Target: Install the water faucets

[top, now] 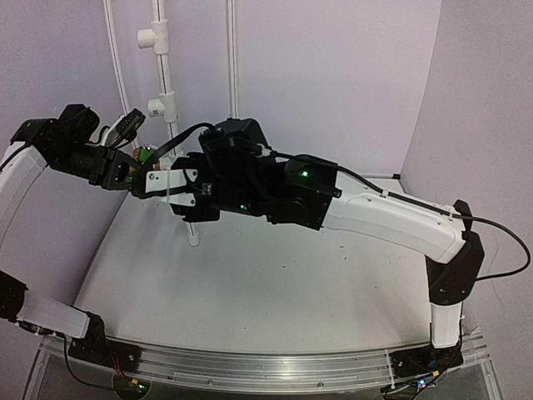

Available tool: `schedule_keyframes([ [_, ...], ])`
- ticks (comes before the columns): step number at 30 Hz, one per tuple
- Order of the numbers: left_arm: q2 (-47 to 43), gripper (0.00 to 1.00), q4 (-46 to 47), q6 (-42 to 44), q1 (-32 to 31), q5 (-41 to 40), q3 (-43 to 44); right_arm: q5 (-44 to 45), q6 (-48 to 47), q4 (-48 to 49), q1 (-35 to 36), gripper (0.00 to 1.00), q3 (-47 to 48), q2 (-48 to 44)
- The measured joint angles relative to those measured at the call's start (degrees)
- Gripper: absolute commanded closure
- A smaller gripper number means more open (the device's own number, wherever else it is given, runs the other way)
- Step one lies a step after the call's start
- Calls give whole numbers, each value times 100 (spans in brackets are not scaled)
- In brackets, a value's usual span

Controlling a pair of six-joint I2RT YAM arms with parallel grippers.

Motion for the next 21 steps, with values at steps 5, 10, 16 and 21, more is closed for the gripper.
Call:
schedule_keyframes([
  [5,-126,100,3,-427,156,113,0,-151,678,44,-204,20,-786,-467],
  [10,-150,100,66,-626,1002,529,42,-583,1690,41,-884,19,-1032,-903],
  [16,-658,100,1134,-1346,1185,373,44,-1259,2750,139,-1790,18,-756,-1034],
  [21,-1026,100,1638,-1938,1729,446,306,-2052,3563,488,-2015,19,231,-411],
])
